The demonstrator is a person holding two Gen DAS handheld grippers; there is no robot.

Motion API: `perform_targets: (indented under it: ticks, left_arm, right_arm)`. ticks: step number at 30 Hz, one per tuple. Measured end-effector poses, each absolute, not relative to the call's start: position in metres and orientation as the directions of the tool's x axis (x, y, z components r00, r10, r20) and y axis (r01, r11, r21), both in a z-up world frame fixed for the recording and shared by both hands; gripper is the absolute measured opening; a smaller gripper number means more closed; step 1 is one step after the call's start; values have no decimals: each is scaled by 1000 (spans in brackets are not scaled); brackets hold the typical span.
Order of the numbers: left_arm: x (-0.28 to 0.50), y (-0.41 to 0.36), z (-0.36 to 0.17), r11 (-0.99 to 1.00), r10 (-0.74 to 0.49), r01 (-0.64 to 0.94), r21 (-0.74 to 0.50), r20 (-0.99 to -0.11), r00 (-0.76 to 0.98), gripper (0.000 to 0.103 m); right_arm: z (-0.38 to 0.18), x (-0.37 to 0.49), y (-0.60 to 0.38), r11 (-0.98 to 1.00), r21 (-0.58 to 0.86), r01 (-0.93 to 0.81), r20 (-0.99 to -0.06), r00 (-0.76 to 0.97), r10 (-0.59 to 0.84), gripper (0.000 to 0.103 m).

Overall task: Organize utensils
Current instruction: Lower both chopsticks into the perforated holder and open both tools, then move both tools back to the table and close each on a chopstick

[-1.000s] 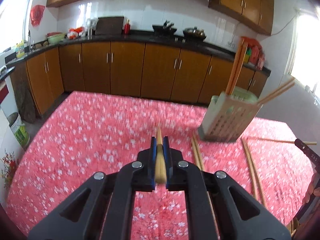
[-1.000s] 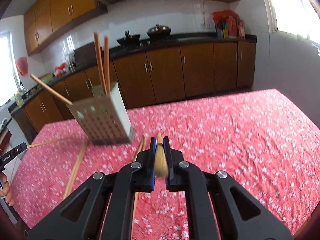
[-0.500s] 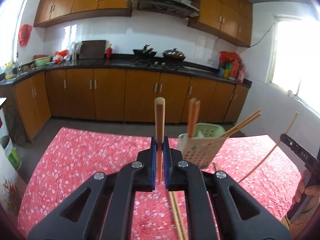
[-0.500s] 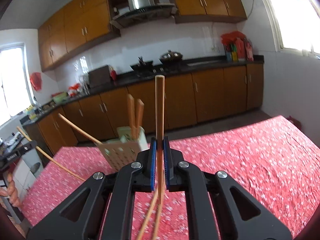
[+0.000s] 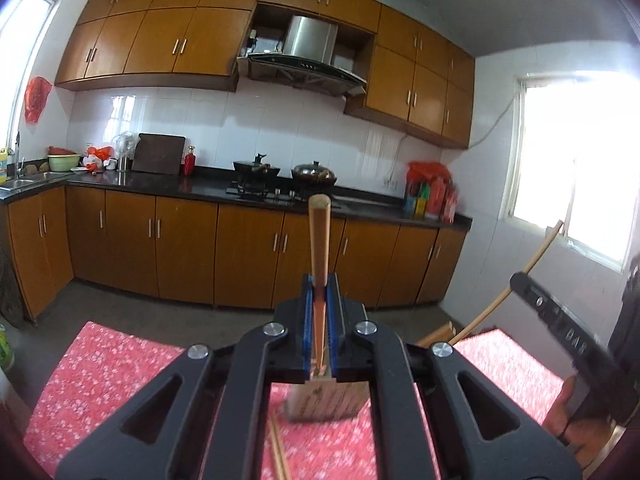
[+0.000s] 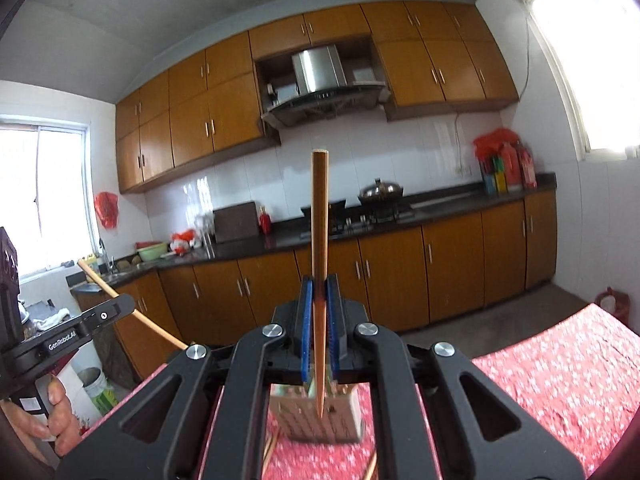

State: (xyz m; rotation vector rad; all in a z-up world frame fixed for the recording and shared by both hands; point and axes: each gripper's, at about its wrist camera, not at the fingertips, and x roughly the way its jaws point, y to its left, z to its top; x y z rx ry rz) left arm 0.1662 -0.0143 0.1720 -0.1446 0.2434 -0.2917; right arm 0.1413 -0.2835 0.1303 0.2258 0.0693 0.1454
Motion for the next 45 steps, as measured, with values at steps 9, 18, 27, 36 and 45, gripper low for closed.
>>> perform_targets:
  ticks: [9,18,27,36,45]
  left_arm:
    - [216,-36,151,948,-299,254,-191,-263,917,7]
    - [236,-39,124,945,-313,256,-202,-342,886,8]
    - [211,-18,132,944,-305,243,-225,-301,904,16]
    - [164,15,113,958,-247,180,-223,-327,912,17]
    - [162,12,-19,971,-241,180,-160,-661,711,17]
  right_arm:
    - [113,186,-275,962,255,-97,-65,991,118,8]
    - [93,202,-262,967,225,-121,-166,973,160,9]
    - [100,168,-281,971,216,-100,-150,980,134,23]
    - [32,136,-312,975,223,6,-367,927,78,23]
    - [-88,146,-288,969,243,-36,-696,690,200,23]
